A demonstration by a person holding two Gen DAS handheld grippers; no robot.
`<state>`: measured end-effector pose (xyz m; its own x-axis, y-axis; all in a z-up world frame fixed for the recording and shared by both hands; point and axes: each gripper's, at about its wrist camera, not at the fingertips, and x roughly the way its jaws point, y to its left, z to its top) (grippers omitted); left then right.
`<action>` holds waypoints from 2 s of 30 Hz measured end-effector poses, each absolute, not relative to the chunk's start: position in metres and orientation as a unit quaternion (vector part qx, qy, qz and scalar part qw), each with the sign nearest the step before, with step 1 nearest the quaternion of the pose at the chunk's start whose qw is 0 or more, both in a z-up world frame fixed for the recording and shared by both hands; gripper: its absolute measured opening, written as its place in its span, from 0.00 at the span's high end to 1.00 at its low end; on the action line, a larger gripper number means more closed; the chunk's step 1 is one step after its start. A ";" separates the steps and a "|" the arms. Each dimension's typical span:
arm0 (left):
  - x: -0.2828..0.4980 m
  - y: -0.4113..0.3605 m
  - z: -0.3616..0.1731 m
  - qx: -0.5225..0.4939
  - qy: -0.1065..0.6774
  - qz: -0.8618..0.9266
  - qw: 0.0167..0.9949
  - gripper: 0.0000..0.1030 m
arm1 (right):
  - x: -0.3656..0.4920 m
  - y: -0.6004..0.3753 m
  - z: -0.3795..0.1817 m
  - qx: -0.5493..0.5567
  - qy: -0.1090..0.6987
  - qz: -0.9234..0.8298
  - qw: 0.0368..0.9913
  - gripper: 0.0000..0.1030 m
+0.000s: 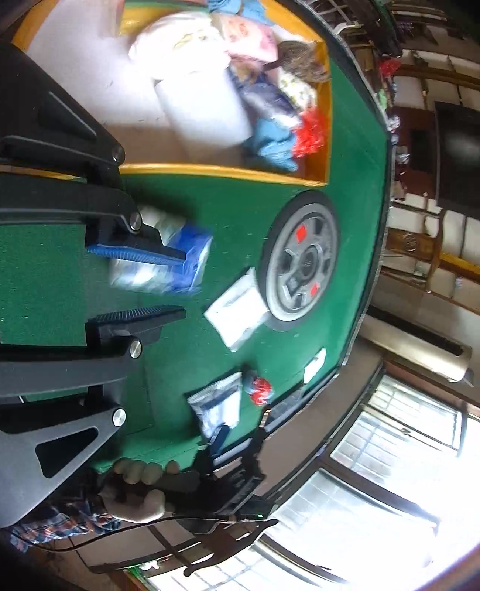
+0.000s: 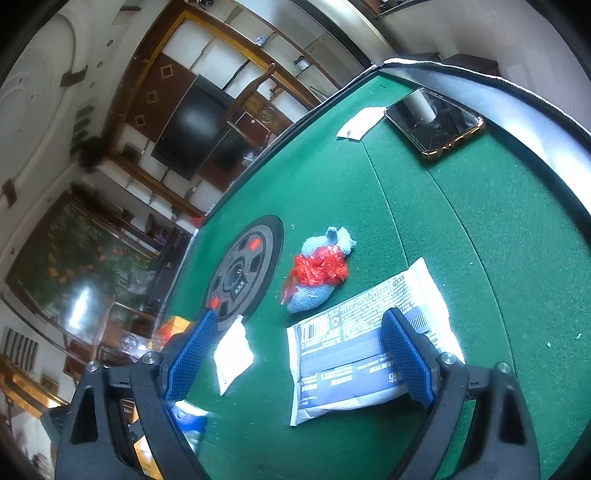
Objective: Organize soft objects
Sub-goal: 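Lift the cotton pad pack with the left tool while the right tool grasps the red-mesh knitted item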
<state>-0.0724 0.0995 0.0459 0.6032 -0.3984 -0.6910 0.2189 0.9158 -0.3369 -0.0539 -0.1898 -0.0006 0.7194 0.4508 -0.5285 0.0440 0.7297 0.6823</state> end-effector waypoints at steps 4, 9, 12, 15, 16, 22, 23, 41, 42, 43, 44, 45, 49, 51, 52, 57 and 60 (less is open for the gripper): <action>-0.067 0.087 0.031 -0.095 0.427 -0.168 0.883 0.80 | -0.052 -0.181 0.002 0.313 0.361 0.103 0.872 0.15; -0.069 0.087 0.034 -0.057 0.412 -0.120 0.901 0.37 | -0.051 -0.177 0.004 0.299 0.362 0.096 0.878 0.15; -0.061 0.082 0.032 -0.001 0.411 -0.094 0.907 0.18 | -0.050 -0.178 0.003 0.305 0.362 0.098 0.875 0.15; -0.048 0.058 0.017 0.088 0.428 -0.086 0.895 0.17 | -0.051 -0.180 0.003 0.312 0.361 0.101 0.873 0.15; -0.043 0.051 0.011 0.106 0.437 -0.092 0.888 0.17 | -0.052 -0.181 0.003 0.316 0.360 0.102 0.872 0.15; -0.038 0.042 0.006 0.086 0.465 -0.161 0.866 0.53 | -0.054 -0.187 0.000 0.341 0.356 0.109 0.863 0.15; -0.039 0.044 0.008 0.070 0.473 -0.176 0.860 0.52 | -0.054 -0.187 0.001 0.343 0.356 0.110 0.862 0.15; -0.064 0.069 0.040 -0.039 0.432 -0.196 0.880 0.50 | -0.055 -0.189 0.007 0.337 0.350 0.092 0.869 0.15; -0.067 0.077 0.043 -0.046 0.428 -0.197 0.881 0.50 | -0.054 -0.186 0.011 0.330 0.354 0.085 0.871 0.15; -0.073 0.088 0.048 -0.056 0.422 -0.196 0.883 0.50 | -0.051 -0.184 0.014 0.326 0.357 0.083 0.871 0.15; -0.076 0.095 0.050 -0.061 0.420 -0.194 0.885 0.50 | -0.048 -0.181 0.017 0.324 0.361 0.083 0.871 0.15; -0.081 0.106 0.053 -0.068 0.416 -0.189 0.887 0.50 | -0.043 -0.178 0.020 0.319 0.367 0.084 0.870 0.15; -0.092 0.142 0.053 -0.089 0.409 -0.159 0.894 0.50 | -0.010 -0.158 0.030 0.250 0.414 0.058 0.873 0.15; -0.095 0.163 0.049 -0.102 0.409 -0.139 0.896 0.50 | 0.009 -0.151 0.024 0.233 0.444 0.044 0.864 0.17; -0.098 0.176 0.046 -0.111 0.411 -0.127 0.896 0.50 | 0.019 -0.148 0.020 0.223 0.458 0.035 0.860 0.22; -0.107 0.234 0.038 -0.148 0.412 -0.062 0.897 0.50 | 0.035 -0.132 0.000 0.179 0.488 0.008 0.854 0.69; -0.109 0.264 0.030 -0.170 0.416 -0.031 0.893 0.50 | 0.031 -0.132 -0.003 0.178 0.480 0.001 0.859 0.69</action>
<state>-0.1095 0.2638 0.0296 0.6516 -0.1958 -0.7329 -0.0866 0.9406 -0.3283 0.0314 -0.1316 -0.0027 0.5391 0.1728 -0.8243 0.1690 0.9366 0.3069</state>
